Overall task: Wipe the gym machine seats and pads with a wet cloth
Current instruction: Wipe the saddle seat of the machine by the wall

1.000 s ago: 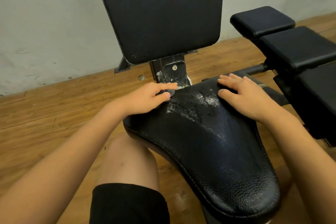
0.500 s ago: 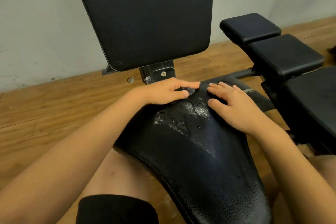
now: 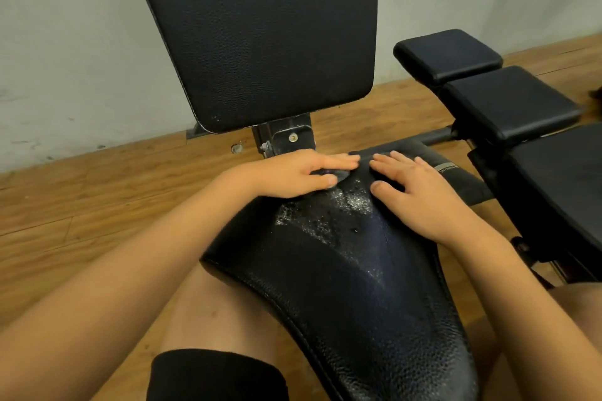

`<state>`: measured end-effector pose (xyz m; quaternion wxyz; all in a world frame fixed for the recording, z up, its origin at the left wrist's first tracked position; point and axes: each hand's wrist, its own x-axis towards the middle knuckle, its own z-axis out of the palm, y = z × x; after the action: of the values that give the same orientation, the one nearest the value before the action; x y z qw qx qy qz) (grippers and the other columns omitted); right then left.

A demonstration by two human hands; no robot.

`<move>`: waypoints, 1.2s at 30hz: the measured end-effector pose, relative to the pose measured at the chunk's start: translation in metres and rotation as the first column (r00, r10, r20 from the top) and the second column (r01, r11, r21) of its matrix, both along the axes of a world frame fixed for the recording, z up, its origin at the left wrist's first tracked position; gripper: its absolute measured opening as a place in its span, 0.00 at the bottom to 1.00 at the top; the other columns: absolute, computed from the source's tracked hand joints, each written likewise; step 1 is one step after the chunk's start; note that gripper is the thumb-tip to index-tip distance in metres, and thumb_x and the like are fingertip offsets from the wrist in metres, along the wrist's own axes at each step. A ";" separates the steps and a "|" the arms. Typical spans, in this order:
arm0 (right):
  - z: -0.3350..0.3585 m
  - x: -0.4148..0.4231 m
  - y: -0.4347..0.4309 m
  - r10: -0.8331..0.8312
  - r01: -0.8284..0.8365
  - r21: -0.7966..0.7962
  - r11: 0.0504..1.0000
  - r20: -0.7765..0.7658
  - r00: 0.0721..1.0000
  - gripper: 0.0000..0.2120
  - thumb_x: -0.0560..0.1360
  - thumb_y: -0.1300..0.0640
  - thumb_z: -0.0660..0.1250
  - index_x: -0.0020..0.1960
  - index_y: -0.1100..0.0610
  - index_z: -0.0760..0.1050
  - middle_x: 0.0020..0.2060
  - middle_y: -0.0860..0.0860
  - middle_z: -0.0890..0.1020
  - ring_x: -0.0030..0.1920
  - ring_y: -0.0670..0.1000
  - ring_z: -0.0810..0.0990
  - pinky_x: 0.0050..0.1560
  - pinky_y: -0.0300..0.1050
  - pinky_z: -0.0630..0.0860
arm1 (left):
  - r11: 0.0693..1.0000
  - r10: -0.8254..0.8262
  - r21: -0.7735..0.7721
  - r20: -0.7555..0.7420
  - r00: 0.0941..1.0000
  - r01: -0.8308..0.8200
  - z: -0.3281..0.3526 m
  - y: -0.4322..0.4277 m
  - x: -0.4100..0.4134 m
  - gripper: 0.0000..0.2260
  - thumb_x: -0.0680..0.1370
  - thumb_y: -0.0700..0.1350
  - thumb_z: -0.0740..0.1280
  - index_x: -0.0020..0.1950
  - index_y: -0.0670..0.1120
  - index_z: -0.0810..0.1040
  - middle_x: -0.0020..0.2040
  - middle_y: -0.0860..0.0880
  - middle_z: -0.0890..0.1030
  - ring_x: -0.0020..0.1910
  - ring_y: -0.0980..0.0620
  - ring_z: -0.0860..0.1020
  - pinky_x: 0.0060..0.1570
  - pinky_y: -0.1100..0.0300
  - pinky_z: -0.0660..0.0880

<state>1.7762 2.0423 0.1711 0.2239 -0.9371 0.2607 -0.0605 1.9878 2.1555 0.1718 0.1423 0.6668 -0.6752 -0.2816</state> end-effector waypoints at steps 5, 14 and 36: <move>0.003 0.003 0.002 -0.024 0.023 -0.013 1.000 -0.032 0.999 0.24 0.81 0.50 0.59 0.76 0.51 0.65 0.77 0.46 0.63 0.78 0.48 0.55 0.77 0.50 0.47 | 0.999 -0.028 0.016 0.059 0.998 0.028 0.005 -0.026 -0.010 0.22 0.84 0.42 0.60 0.78 0.50 0.64 0.79 0.55 0.60 0.77 0.59 0.58 0.77 0.59 0.54; 0.000 -0.001 0.000 0.002 -0.002 -0.004 1.000 -0.013 1.000 0.24 0.81 0.49 0.58 0.76 0.52 0.65 0.77 0.46 0.63 0.78 0.48 0.55 0.77 0.50 0.46 | 0.992 0.100 0.067 0.045 0.994 -0.103 0.010 0.114 0.021 0.21 0.84 0.43 0.59 0.77 0.55 0.64 0.77 0.66 0.58 0.74 0.71 0.55 0.70 0.76 0.51; 0.000 -0.003 -0.001 0.012 -0.012 0.010 1.000 -0.019 1.000 0.24 0.81 0.48 0.57 0.76 0.51 0.65 0.77 0.46 0.62 0.78 0.48 0.54 0.77 0.51 0.46 | 0.865 0.501 -0.107 0.242 0.831 -0.490 -0.003 0.103 -0.053 0.24 0.86 0.48 0.52 0.81 0.48 0.53 0.81 0.53 0.53 0.79 0.58 0.50 0.74 0.64 0.48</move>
<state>1.7731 2.0415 0.1708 0.2265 -0.9381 0.2576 -0.0488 1.9349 2.2581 0.1688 0.1336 0.8469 -0.4978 -0.1311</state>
